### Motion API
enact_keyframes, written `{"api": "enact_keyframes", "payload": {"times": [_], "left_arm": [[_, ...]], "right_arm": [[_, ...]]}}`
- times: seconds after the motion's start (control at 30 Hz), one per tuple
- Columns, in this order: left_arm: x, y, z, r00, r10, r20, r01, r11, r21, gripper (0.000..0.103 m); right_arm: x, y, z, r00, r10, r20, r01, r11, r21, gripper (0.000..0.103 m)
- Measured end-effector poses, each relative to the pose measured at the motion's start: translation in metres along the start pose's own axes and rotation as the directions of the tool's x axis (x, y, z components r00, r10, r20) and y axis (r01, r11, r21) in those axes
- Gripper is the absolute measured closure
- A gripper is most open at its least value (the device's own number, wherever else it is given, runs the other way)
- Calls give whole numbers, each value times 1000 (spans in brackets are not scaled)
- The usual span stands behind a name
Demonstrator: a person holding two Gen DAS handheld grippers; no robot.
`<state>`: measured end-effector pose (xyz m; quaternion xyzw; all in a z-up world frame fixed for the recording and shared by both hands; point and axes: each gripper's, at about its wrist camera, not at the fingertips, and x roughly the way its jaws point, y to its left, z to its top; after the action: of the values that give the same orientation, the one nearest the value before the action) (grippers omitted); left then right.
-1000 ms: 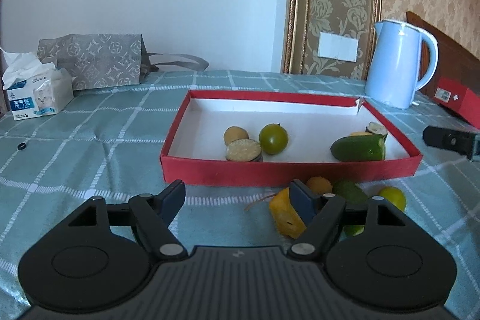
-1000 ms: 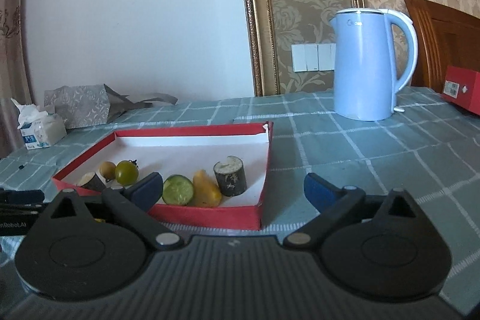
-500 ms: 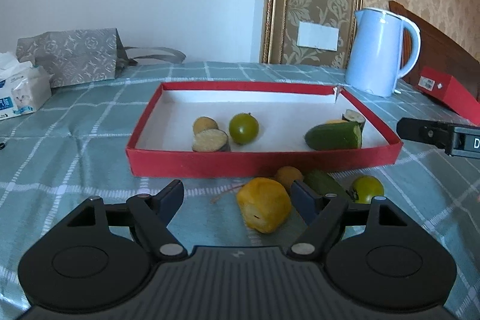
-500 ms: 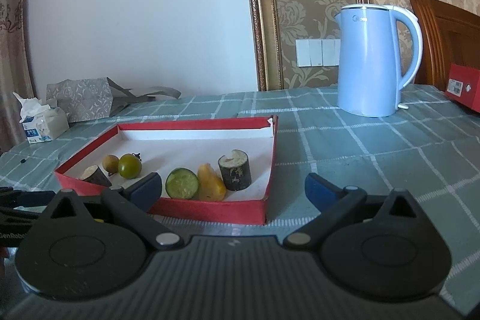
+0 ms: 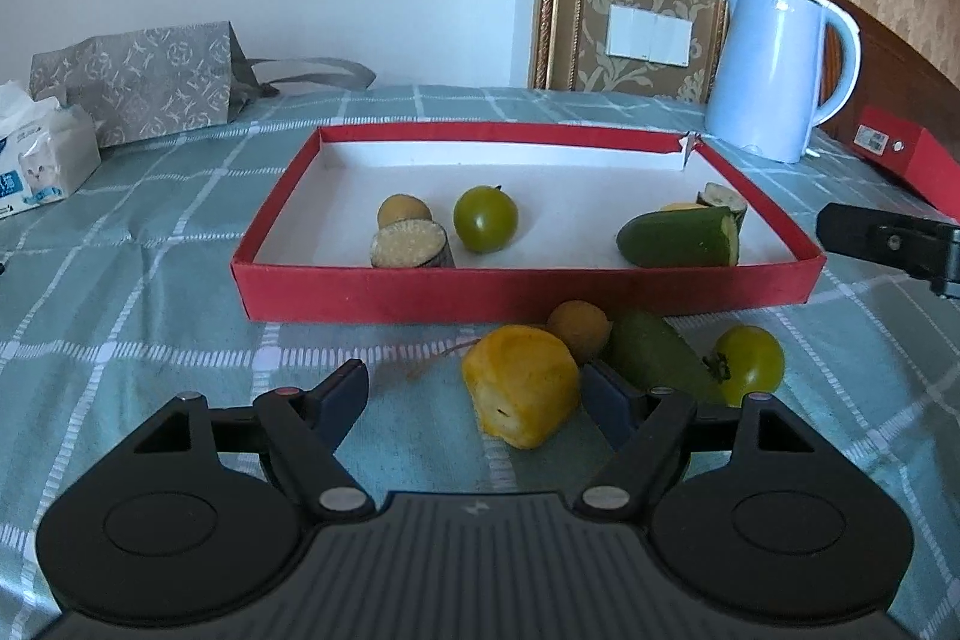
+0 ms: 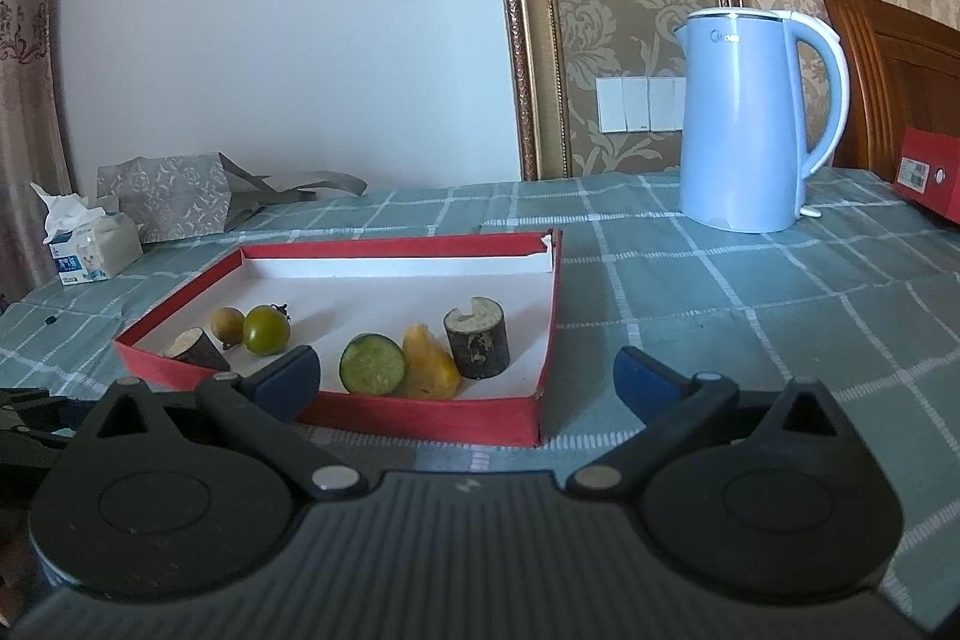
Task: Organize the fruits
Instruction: 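Grasp the yellow mango piece with the left gripper while the right grasps a green lime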
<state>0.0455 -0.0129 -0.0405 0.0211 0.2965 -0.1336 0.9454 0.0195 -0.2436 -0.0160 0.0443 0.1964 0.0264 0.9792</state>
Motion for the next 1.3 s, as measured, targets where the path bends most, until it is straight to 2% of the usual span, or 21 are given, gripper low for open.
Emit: {"api": "enact_keyframes", "payload": {"times": [0.07,0.23,0.4,0.6,0.7,0.8,0.9,0.97,1.03,1.3], "left_arm": [[-1,0,0,1000,-27,-2,27,1000,-7,39],[-1,-15,-1,999,-42,-2,42,998,56,65],[-2,-12,-1,998,-58,5,58,998,33,66],[-5,-5,0,999,-31,30,31,999,9,67],[-6,-3,1,999,-16,33,16,1000,7,66],[-7,0,2,999,-16,36,16,1000,-2,67],[-7,2,2,999,-17,35,18,1000,-12,67],[-7,3,2,999,-14,36,14,1000,-14,67],[-8,4,2,999,-12,38,12,1000,-19,67],[-5,2,1,1000,-22,21,23,1000,-13,67]], "right_arm": [[0,1,0,1000,2,0,-2,1000,-6,0],[-2,5,-1,1000,-1,3,1,1000,-24,0],[-2,5,-1,1000,-8,13,9,999,-32,0],[-7,5,-2,1000,-7,14,8,999,-44,0],[-17,12,-5,1000,18,13,-16,995,-97,2],[-30,25,-13,997,74,14,-70,979,-191,10],[-30,38,-22,994,98,-41,-106,958,-265,25],[-25,44,-24,992,103,-77,-121,950,-287,41],[-18,47,-26,988,112,-110,-140,946,-292,44],[1,50,-24,979,136,-155,-174,947,-269,44]]}}
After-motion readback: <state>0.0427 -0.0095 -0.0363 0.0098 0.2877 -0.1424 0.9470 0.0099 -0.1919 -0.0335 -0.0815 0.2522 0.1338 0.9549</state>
